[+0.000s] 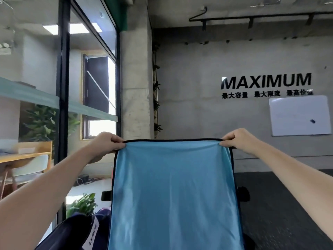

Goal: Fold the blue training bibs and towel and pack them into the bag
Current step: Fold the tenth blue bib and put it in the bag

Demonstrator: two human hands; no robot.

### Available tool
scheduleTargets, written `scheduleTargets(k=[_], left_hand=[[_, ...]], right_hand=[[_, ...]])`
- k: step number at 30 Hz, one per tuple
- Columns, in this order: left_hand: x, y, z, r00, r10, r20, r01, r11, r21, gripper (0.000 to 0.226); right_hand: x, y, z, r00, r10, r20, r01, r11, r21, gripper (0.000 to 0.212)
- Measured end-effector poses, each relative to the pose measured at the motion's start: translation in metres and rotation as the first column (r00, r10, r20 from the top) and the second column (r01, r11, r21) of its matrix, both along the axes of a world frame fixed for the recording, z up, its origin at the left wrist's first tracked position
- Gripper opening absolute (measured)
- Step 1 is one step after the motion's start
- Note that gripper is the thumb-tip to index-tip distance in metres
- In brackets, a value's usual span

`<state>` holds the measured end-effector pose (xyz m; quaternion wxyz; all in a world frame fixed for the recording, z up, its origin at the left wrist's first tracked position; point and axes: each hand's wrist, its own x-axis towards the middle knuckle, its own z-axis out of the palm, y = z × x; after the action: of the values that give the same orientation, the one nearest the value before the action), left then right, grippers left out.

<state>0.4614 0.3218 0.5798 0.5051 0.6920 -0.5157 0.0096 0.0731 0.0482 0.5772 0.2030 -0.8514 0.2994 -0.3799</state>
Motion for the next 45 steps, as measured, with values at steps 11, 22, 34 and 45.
scheduleTargets(k=[11, 22, 34, 45], left_hand=[[0.072, -0.123, -0.124, 0.985, 0.13, 0.112, -0.15, 0.969, 0.195, 0.01], [0.133, -0.263, -0.174, 0.939, 0.162, 0.304, -0.28, 0.873, 0.399, 0.015], [0.138, -0.312, -0.033, 0.922, 0.326, 0.211, -0.311, 0.945, -0.102, 0.015], [0.093, -0.213, -0.092, 0.96, 0.245, 0.135, -0.241, 0.969, -0.048, 0.024]], right_hand=[[0.076, -0.107, -0.13, 0.984, -0.039, -0.176, 0.061, 0.991, 0.119, 0.014], [0.17, -0.224, -0.183, 0.917, -0.148, -0.37, 0.228, 0.956, 0.184, 0.011], [0.18, -0.259, -0.039, 0.956, -0.232, 0.179, 0.258, 0.956, -0.138, 0.005], [0.12, -0.171, -0.1, 0.984, -0.124, 0.131, 0.132, 0.99, -0.054, 0.009]])
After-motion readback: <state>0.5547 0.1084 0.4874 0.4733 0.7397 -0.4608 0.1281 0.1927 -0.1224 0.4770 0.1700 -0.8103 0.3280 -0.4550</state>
